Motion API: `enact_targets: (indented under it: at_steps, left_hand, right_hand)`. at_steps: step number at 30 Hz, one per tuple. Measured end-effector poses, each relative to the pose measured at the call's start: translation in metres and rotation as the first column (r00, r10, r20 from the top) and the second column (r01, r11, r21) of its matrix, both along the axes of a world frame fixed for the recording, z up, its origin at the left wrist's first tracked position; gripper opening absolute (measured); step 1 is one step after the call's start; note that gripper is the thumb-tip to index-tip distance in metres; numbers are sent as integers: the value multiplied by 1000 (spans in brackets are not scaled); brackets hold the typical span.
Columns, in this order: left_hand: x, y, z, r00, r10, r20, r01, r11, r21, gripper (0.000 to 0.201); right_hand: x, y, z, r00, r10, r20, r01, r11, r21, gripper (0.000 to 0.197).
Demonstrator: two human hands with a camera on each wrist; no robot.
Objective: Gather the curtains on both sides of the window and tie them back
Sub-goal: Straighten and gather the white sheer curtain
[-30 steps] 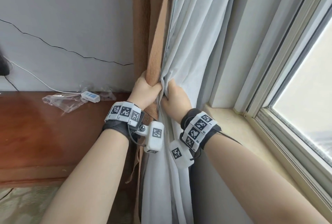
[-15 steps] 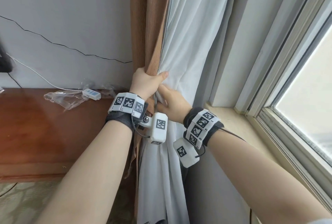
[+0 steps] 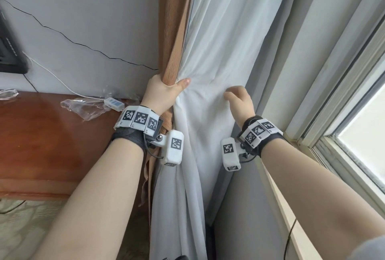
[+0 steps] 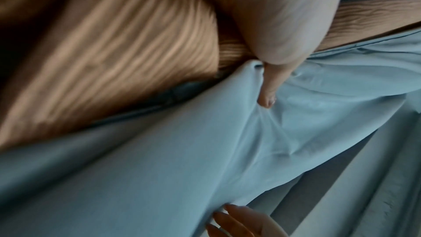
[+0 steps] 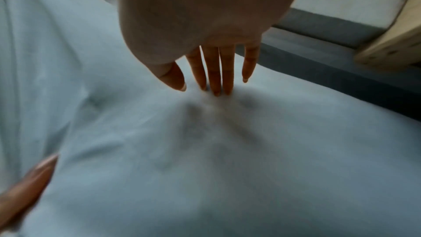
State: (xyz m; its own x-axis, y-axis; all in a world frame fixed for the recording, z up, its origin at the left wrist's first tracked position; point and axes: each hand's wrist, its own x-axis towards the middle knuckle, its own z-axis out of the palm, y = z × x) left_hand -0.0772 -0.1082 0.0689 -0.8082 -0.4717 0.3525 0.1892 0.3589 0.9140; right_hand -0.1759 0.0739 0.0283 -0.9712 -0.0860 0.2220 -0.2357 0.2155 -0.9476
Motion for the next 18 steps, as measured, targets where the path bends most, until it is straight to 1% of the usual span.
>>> enact_targets:
  at_steps: [2, 5, 7, 10, 13, 14, 15, 17, 18]
  left_hand:
    - [-1, -4, 1, 1000, 5, 10, -5, 1000, 14, 36]
    - [0, -9, 4, 1000, 2, 20, -3, 1000, 24, 40]
    - [0, -14, 4, 1000, -14, 26, 13, 999, 34, 39]
    - [-4, -21, 3, 999, -30, 22, 30, 999, 29, 35]
    - [-10, -30, 2, 999, -31, 15, 31, 998, 47, 27]
    - [-12, -33, 2, 999, -33, 12, 32, 998, 52, 25]
    - [-14, -35, 1, 999, -40, 9, 39, 998, 53, 22]
    - [-17, -38, 0, 999, -43, 4, 42, 997, 63, 21]
    - [-19, -40, -1, 999, -40, 1, 40, 997, 69, 21]
  right_hand:
    - [-12, -2, 3, 1000, -12, 27, 12, 1000, 4, 29]
    - [-30, -5, 5, 991, 26, 131, -21, 999, -38, 49]
    - [-40, -4, 7, 979, 56, 197, -52, 998, -25, 62]
    - [-52, 0, 10, 967, 68, 246, -73, 997, 10, 77]
    - [-63, -1, 12, 952, 103, 287, -103, 995, -16, 89]
    - [-67, -3, 11, 941, 144, 306, -136, 990, -47, 90]
    - [-68, -5, 11, 926, 205, 317, -184, 978, -97, 85]
    - [-70, -11, 10, 881, 350, 318, -286, 930, -229, 71]
    - [-71, -14, 9, 862, 396, 317, -319, 909, -269, 70]
